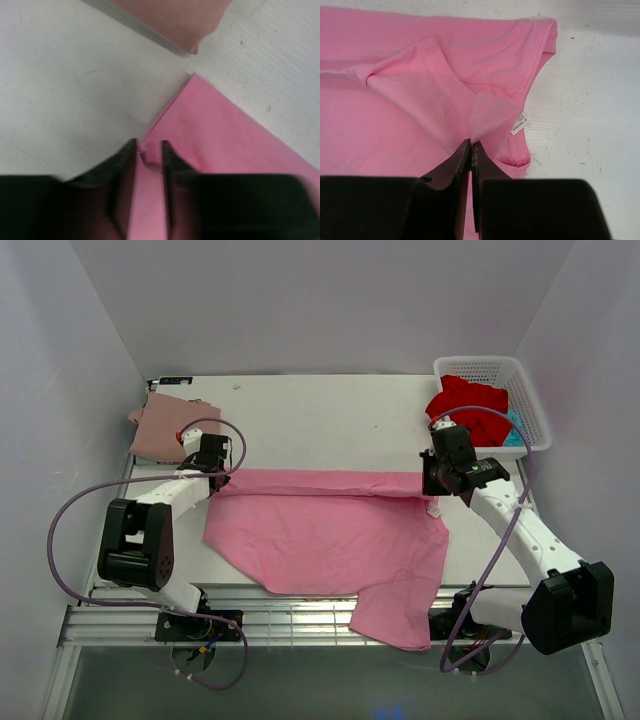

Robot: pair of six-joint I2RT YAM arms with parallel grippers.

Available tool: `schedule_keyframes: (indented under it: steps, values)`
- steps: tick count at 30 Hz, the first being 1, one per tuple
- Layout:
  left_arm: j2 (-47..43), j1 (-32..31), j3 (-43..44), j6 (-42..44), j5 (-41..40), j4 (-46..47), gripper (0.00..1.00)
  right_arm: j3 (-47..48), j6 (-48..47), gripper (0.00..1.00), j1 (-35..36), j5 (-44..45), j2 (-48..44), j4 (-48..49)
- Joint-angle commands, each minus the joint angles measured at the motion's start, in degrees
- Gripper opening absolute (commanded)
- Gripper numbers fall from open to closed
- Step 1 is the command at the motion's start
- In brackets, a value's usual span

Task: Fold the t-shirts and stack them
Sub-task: Fold the flattened tshirt in 1/3 of the way

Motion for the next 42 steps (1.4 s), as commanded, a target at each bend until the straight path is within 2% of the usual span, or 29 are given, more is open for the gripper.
schedule_keyframes:
  steps: [1, 4, 7, 10, 14, 15, 18, 25, 29, 35, 42]
  values:
    - [-2.39, 0.18, -0.32, -0.84, -0.83, -2.35, 0.44, -1.92, 1.39, 0.08, 0.75, 1.80, 0.20, -3.08]
    - [-3.09, 0.18, -0.93, -3.03, -1.43, -4.19, 0.55, -2.63, 2.18, 0.08, 1.45, 2.33, 1.52, -5.53]
    - [-6.34, 0.18, -2.42, -4.97, -4.24, -5.34, 0.55, -1.76, 3.06, 0.15, 2.59, 3.82, 2.05, -8.35]
    - [-10.65, 0.18, -3.39, -6.11, -5.57, -5.08, 0.49, -0.26, 2.11, 0.27, 3.30, 1.64, 1.00, -11.51]
    - [-12.85, 0.01, -2.08, -6.47, -1.80, -2.63, 0.27, 2.55, 1.39, 0.38, 3.65, 1.80, -0.41, -14.50]
    - [-12.77, -0.25, -1.73, -5.77, -0.40, -1.31, 0.16, 2.99, 1.31, 0.41, 3.65, 2.06, -0.76, -14.07]
    - [-11.19, -2.36, 0.73, -5.33, 3.56, 2.90, 0.00, 3.17, 0.87, 0.43, 3.65, 1.02, -0.77, -8.74]
    - [-3.72, -13.86, 6.36, -1.02, 5.67, 8.71, 0.00, -1.13, -0.45, 0.43, 3.65, -4.33, 8.71, 9.88]
    - [-1.61, -16.86, 5.92, -0.76, 9.98, 12.58, 0.03, -1.84, -1.07, 0.42, 3.65, -5.75, 16.61, 17.74]
    - [2.26, -21.87, 7.59, 0.83, 9.64, 14.78, 0.04, 1.76, -2.47, 0.41, 3.65, -5.67, 23.92, 21.52]
    - [5.86, -24.16, 8.21, 0.65, 8.40, 14.78, 0.00, 5.81, -3.00, 0.43, 3.65, -4.70, 26.57, 20.74]
